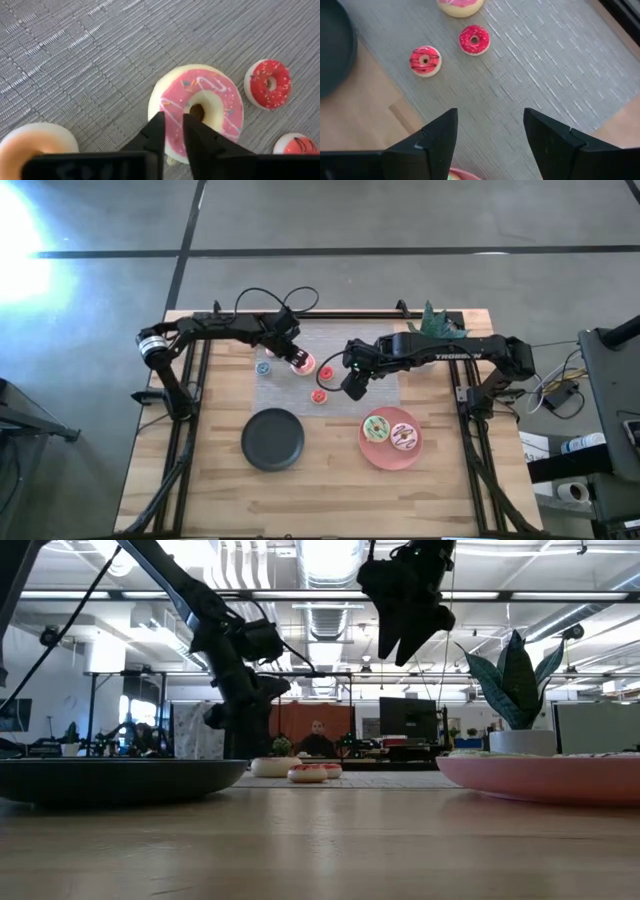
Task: Pick & Place donuts
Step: Put the large pink donut on the pink plate
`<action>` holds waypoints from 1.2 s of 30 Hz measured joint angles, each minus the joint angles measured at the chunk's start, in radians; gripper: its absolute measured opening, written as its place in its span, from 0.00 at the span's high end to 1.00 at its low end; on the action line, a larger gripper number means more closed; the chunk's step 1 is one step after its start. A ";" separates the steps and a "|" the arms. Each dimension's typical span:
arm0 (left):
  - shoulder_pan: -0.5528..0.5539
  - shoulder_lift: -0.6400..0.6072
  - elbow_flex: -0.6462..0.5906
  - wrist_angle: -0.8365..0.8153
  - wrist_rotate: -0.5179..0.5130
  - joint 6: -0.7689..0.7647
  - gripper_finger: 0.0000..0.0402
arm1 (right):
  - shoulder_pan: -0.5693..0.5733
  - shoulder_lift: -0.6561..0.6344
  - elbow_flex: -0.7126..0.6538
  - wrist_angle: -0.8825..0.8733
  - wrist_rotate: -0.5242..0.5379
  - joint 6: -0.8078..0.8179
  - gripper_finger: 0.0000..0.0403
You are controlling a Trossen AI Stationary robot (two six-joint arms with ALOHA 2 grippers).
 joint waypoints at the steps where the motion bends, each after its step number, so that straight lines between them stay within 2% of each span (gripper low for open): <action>1: 0.000 -0.003 0.000 -0.005 0.000 0.000 0.84 | 0.001 0.000 0.000 0.000 0.000 0.006 0.46; 6: 0.000 -0.005 -0.003 -0.006 -0.009 -0.003 0.64 | 0.004 0.000 0.000 0.009 0.001 0.017 0.46; 9: 0.000 0.007 -0.008 -0.007 -0.023 -0.008 0.56 | 0.004 0.000 0.000 0.015 0.001 0.017 0.46; 18: -0.004 0.042 -0.007 0.067 -0.005 -0.009 0.53 | 0.004 0.000 -0.002 0.015 0.002 -0.002 0.46; 24: -0.004 0.078 -0.007 0.063 -0.003 -0.009 0.61 | 0.004 0.000 -0.006 0.017 0.002 -0.009 0.46; 28: -0.005 0.078 -0.007 0.063 -0.004 -0.007 0.74 | 0.004 0.000 -0.008 0.017 0.002 -0.009 0.46; 33: -0.005 0.049 -0.007 0.050 0.011 0.009 0.96 | 0.004 0.000 -0.008 0.019 0.014 -0.010 0.46; 36: -0.008 0.006 0.000 0.025 0.070 0.022 0.99 | 0.004 0.000 -0.008 0.022 0.031 -0.013 0.46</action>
